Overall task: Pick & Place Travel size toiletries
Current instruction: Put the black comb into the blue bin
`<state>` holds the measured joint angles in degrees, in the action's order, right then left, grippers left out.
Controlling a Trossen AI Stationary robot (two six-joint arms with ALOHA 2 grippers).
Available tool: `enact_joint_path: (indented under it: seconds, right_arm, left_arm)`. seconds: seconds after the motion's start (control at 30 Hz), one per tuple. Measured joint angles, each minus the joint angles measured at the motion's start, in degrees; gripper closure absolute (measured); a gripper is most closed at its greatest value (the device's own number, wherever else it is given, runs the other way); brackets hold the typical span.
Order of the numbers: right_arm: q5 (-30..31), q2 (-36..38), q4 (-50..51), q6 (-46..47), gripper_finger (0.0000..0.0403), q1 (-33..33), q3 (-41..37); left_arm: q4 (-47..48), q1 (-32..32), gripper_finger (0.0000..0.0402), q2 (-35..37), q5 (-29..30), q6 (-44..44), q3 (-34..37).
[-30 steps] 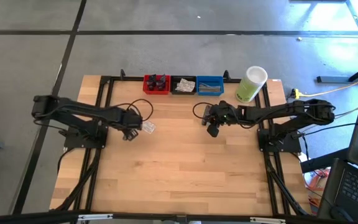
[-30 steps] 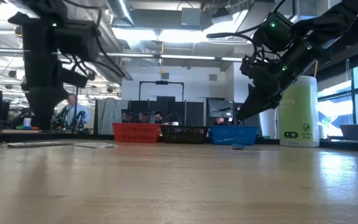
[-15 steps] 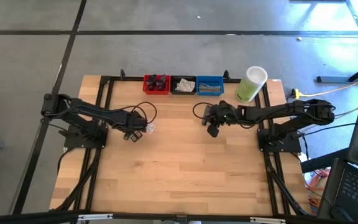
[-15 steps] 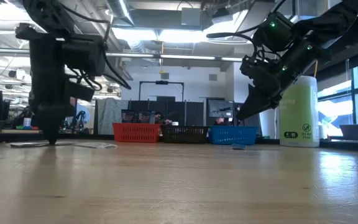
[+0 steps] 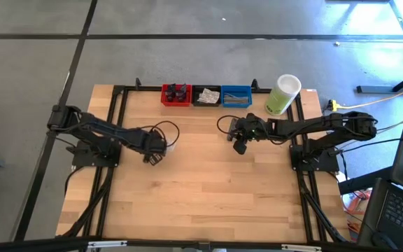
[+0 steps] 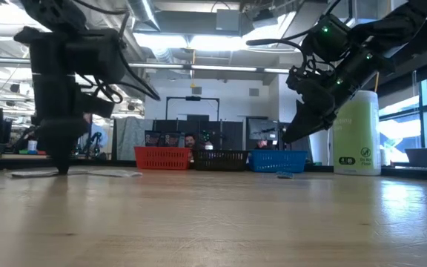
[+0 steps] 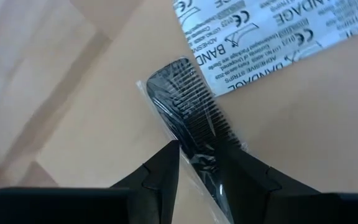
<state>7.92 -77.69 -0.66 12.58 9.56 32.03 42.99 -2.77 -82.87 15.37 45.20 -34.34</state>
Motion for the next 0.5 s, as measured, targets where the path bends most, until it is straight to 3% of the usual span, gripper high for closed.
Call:
enact_joint_path:
  seconds: [0.1, 0.33, 0.5]
  right_arm:
    - [0.0, 0.0, 0.0, 0.0, 0.0298, 0.0, 0.0]
    - [0.0, 0.0, 0.0, -0.2, 0.0293, 0.0, 0.0]
    - [0.0, 0.0, 0.0, -0.2, 0.0299, 0.0, 0.0]
  left_arm:
    - [0.0, -2.6, 0.0288, 0.0, -2.1, 2.7, -0.5]
    - [-1.4, -9.6, 0.0288, -0.5, -14.0, 7.1, -3.6]
    - [-10.9, -14.2, 0.0288, -0.7, -17.0, 7.8, -3.8]
